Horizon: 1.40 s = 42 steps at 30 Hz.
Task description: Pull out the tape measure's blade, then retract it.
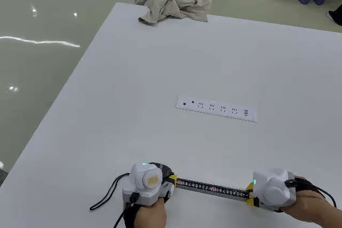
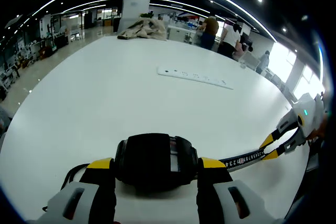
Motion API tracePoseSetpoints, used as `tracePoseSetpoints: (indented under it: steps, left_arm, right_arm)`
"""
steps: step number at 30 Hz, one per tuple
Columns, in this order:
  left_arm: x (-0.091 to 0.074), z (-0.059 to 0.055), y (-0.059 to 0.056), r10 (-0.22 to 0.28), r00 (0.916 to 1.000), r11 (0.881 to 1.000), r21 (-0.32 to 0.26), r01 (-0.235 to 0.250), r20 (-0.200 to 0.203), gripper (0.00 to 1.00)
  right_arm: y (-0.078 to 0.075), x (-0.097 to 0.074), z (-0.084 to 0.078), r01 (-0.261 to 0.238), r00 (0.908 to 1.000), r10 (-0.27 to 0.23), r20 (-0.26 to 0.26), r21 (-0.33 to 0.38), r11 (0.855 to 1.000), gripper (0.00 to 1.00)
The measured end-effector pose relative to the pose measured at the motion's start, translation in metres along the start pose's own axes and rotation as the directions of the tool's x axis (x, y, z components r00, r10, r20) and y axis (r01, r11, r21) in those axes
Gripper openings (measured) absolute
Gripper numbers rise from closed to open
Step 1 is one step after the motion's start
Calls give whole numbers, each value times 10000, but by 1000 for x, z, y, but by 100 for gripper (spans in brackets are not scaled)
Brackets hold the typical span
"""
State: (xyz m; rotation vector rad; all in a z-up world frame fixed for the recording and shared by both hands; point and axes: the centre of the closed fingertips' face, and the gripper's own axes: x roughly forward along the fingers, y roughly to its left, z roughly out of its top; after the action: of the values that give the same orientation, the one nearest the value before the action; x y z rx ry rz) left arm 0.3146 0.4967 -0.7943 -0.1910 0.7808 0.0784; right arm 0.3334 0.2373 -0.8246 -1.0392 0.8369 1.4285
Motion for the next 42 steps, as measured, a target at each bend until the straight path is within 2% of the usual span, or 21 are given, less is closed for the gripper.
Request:
tracePoseSetpoints:
  steps: [4, 12, 28, 42]
  left_arm:
    - [-1, 0, -1, -46, 10000, 9997, 241, 47, -29, 58]
    - [-1, 0, -1, -54, 10000, 9997, 230, 54, -13, 59]
    - [0, 0, -1, -61, 10000, 9996, 289, 63, -58, 59]
    - [-2, 0, -1, -80, 9999, 9994, 324, 84, -137, 59]
  right_arm:
    - [0, 1, 2, -41, 10000, 41, 45, -9, 10000, 14]
    - [0, 3, 7, -48, 9999, 48, 108, -68, 10000, 14]
    - [-1, 8, 18, -369, 9989, 356, 306, 430, 9984, 14]
    - [0, 17, 36, -605, 9975, 590, 389, 372, 9975, 14]
